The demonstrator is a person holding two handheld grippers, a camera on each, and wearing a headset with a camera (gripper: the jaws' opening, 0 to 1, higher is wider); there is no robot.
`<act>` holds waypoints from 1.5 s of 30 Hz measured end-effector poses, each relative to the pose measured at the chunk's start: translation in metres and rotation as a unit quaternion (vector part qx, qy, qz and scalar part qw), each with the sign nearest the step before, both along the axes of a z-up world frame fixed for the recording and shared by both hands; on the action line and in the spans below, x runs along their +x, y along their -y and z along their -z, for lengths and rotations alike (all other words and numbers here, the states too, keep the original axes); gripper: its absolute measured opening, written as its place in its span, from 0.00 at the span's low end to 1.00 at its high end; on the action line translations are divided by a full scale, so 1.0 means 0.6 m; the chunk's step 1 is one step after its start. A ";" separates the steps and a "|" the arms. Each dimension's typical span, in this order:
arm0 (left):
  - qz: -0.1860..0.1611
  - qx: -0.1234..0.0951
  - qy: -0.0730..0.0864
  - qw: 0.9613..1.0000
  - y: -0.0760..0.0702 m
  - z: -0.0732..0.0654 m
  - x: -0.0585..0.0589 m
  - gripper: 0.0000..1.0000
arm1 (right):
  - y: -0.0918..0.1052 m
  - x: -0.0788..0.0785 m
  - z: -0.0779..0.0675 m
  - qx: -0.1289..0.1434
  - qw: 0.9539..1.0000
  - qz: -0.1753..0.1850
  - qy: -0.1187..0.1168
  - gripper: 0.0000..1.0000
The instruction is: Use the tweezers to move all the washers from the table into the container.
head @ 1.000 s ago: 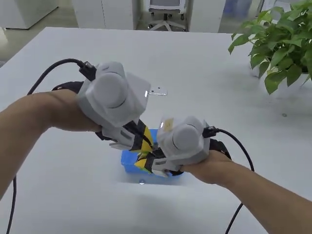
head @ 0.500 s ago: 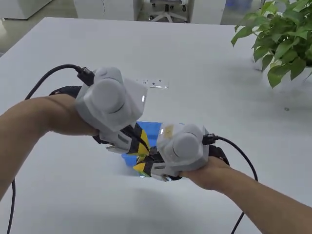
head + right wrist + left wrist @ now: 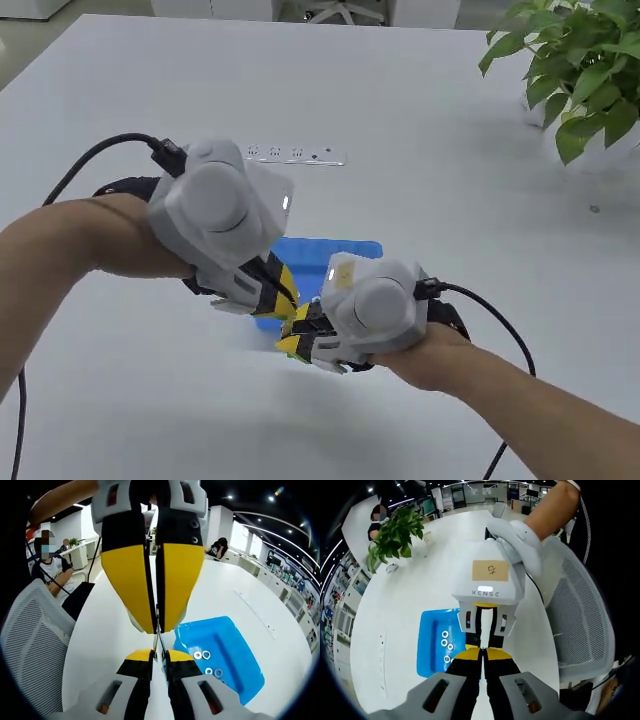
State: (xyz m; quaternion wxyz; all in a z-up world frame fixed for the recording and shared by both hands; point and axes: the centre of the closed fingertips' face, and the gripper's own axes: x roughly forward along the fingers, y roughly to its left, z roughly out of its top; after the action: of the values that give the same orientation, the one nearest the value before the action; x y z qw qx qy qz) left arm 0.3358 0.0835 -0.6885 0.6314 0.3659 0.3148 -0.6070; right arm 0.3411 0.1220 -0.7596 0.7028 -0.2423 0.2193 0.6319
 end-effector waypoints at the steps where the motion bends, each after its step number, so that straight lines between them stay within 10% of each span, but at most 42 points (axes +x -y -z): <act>1: 0.000 0.001 -0.001 1.000 -0.001 0.002 0.000 0.05 | 0.000 0.001 0.002 -0.001 1.000 0.000 0.000 0.11; 45: -0.006 0.006 -0.024 1.000 -0.006 0.033 0.013 0.05 | 0.007 0.011 0.047 -0.003 1.000 0.005 -0.020 0.12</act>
State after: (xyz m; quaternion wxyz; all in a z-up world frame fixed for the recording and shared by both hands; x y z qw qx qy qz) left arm 0.3434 0.0873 -0.7085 0.6252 0.3526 0.3359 -0.6099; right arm 0.3476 0.1180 -0.7878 0.7006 -0.2307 0.2368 0.6323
